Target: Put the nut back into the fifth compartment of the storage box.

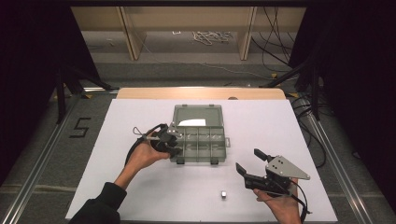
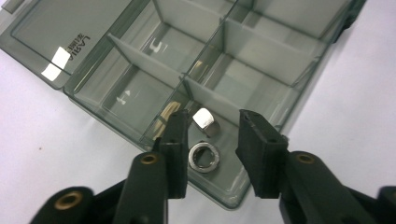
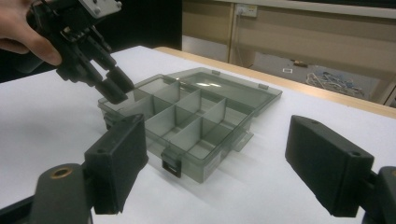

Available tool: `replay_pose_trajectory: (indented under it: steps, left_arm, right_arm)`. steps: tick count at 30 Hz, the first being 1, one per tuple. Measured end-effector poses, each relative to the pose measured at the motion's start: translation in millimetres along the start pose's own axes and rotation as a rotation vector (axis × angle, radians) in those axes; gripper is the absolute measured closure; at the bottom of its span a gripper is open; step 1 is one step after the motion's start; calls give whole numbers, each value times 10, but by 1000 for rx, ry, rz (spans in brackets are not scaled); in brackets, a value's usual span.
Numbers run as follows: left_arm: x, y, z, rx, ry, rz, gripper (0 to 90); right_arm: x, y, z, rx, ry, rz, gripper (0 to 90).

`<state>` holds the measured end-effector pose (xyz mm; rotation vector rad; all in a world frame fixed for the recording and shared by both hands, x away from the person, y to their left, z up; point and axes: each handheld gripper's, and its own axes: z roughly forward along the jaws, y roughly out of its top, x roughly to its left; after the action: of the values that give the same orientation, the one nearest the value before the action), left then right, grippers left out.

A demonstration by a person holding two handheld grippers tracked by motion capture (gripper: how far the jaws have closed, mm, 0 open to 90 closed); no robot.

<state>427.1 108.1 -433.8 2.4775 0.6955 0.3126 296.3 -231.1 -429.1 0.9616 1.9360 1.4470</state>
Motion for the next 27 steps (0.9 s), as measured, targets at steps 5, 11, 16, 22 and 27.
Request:
replay_pose_trajectory:
  steps: [5, 11, 16, 22, 27]
  left_arm:
    - [-87, 7, -69, 0, -6, 3, 516]
    - [-271, 14, -173, -34, -9, 22, 407]
    - [-419, 60, -212, -43, -39, 42, 367]
    - [-606, 120, -193, -51, -72, 84, 343]
    - [-736, 142, -146, -57, -95, 123, 319]
  right_arm:
    - [-3, 9, -19, 15, -10, -4, 213]
    - [-11, 8, -21, 20, -16, -4, 212]
    - [-11, 5, -19, 14, -15, -5, 212]
    - [-16, 4, -20, 9, -21, -3, 212]
    - [-13, 4, -19, 12, -20, -3, 212]
